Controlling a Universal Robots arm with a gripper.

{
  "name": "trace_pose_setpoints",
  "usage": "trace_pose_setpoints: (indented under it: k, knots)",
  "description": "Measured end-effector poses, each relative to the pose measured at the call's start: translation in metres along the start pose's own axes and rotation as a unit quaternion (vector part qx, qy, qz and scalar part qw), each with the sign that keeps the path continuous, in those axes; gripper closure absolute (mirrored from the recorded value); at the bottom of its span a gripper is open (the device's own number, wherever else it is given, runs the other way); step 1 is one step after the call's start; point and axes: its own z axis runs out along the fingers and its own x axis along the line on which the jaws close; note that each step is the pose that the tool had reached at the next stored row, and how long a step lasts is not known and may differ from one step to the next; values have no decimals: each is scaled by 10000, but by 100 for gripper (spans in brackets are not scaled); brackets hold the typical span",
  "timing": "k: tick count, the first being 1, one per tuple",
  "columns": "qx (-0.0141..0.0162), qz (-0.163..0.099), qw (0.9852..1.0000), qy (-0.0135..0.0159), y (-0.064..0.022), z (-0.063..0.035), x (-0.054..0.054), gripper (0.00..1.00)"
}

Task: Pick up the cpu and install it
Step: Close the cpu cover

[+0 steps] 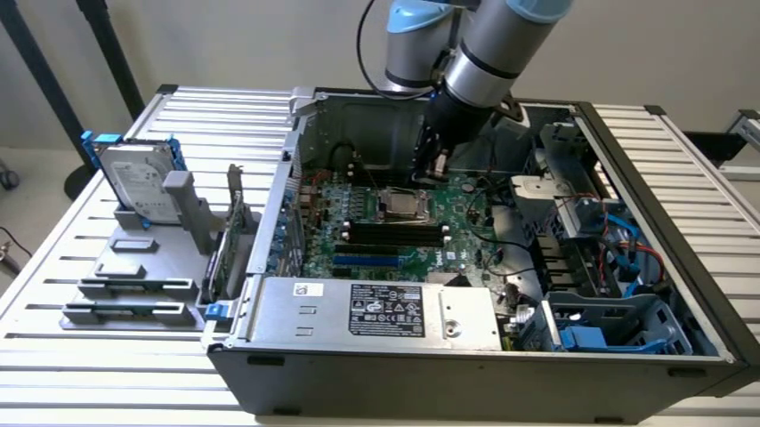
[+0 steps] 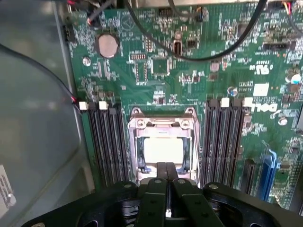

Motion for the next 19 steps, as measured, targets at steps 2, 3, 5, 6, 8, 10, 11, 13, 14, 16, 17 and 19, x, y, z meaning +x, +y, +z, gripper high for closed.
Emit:
trace_pose_setpoints:
  k: [2,3,5,6,8,10,11,13,14,16,17,19]
  knots:
    - [41,4,10000,-1,-43,20,-9,89]
    - [63,6,10000,-2,-66,30,-14,89]
    - [105,9,9999,-5,-111,50,-25,89]
    - [125,11,9999,-6,-133,60,-29,89]
    - [160,14,9999,-8,-177,83,-38,89]
    - [189,16,9998,-10,-213,106,-45,89]
    - [197,17,9998,-10,-222,118,-47,89]
    - [204,18,9998,-9,-230,143,-52,89]
    - [206,18,9998,-9,-232,157,-54,89]
    - [208,18,9998,-9,-239,184,-57,89]
    - [208,17,9998,-7,-243,200,-59,89]
    - [209,15,9998,1,-249,225,-62,89]
